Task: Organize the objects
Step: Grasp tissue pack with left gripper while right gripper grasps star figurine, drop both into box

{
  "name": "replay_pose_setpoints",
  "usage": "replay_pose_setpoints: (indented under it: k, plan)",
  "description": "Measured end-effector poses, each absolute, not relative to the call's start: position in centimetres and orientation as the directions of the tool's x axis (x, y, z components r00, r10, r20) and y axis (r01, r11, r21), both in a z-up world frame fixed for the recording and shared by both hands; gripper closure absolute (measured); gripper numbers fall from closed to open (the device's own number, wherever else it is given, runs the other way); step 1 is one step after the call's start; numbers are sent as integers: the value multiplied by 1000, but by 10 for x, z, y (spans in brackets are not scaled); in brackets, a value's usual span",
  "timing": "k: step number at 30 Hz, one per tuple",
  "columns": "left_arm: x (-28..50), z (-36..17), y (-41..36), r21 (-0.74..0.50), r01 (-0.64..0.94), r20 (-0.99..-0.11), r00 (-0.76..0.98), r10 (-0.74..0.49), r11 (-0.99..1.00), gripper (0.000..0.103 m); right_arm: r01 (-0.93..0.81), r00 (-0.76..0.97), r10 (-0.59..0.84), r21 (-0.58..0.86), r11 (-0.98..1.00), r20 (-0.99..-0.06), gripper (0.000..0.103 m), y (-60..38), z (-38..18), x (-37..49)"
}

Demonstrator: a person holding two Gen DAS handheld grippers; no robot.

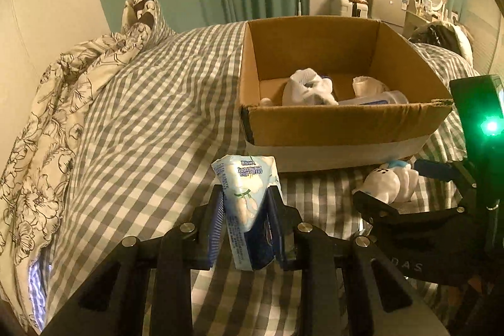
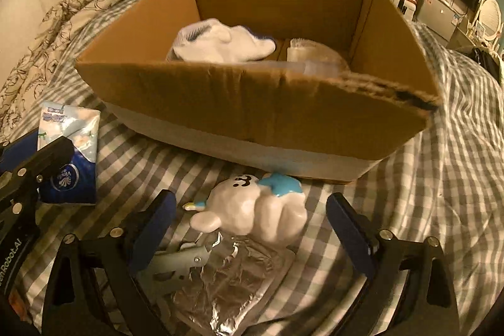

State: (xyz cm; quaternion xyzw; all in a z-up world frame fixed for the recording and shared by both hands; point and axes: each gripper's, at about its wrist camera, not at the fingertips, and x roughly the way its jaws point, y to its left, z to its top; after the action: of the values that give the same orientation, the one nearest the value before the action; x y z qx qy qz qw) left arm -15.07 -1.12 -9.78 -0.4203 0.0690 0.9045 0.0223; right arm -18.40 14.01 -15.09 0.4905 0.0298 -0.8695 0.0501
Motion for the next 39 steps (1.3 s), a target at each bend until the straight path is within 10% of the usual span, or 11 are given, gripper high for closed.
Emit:
replay_pose_setpoints:
  k: [13,15,39]
  plan:
    - [-147,-100,-9,103,-100,-767,-642,-16,-990,76,152,-504,-102,28,-988,-858,26,143,-153,-175]
    - [-144,-97,-7,104,-100,-764,-645,-15,-989,76,157,-519,-101,21,-987,-849,43,144,-147,-166]
    - [-152,5,39,186,-156,-599,-801,14,-970,76,228,-756,-179,3,-974,-629,44,165,2,-121]
